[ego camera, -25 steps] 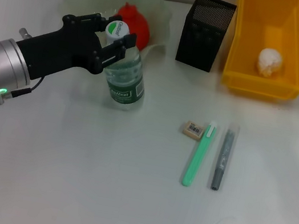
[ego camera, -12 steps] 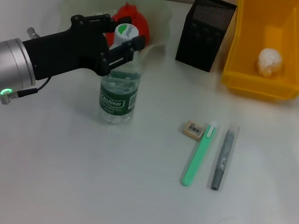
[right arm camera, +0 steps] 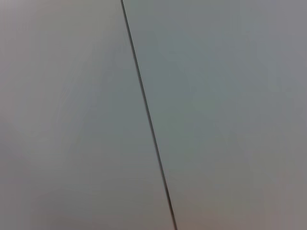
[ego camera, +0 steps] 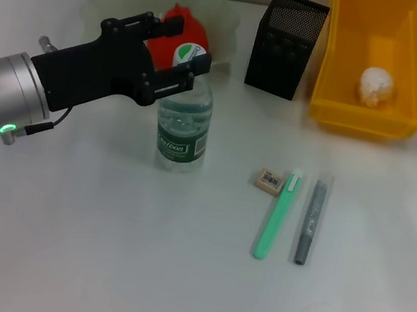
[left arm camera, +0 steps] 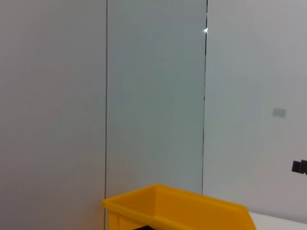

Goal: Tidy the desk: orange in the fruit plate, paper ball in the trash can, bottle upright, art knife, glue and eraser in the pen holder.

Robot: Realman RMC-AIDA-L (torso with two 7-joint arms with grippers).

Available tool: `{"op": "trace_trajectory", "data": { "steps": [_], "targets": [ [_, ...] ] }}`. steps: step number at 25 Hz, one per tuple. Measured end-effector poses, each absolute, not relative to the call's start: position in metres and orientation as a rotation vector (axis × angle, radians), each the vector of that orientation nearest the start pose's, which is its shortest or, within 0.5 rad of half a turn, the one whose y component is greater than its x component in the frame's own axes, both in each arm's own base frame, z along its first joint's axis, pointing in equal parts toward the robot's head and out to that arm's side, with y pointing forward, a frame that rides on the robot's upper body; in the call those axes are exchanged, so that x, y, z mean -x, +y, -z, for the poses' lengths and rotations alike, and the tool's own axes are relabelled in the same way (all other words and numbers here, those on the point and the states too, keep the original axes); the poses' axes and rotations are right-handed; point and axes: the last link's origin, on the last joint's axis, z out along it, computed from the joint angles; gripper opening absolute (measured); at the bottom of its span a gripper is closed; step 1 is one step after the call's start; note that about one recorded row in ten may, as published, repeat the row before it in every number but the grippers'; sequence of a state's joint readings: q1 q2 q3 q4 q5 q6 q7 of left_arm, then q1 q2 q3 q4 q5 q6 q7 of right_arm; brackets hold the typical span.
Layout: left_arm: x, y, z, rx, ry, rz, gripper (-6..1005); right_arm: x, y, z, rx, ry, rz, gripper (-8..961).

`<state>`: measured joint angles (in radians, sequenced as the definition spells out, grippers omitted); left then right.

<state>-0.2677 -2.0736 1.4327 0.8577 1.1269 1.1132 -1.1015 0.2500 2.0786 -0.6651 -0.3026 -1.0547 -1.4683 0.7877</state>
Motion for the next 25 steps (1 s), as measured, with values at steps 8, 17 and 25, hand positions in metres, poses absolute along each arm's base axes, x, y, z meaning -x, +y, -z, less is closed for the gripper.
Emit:
{"op": "trace_trajectory", "data": {
  "steps": [8,17,25],
  "targets": [
    [0.214,0.316,-0.001,2.363,-0.294,1.118,724,-0.322,0.284,-0.062,1.911,0.558,-1.141,680],
    [0.214,0.303,0.002,2.337,-0.278,1.223,719,-0.241,0.315,-0.109,2.528,0.744,-0.85,679],
    [0.226,0.295,0.006,2.283,-0.294,1.227,717,-0.196,0.36,-0.099,2.628,1.205,-0.036,677]
  ]
}}
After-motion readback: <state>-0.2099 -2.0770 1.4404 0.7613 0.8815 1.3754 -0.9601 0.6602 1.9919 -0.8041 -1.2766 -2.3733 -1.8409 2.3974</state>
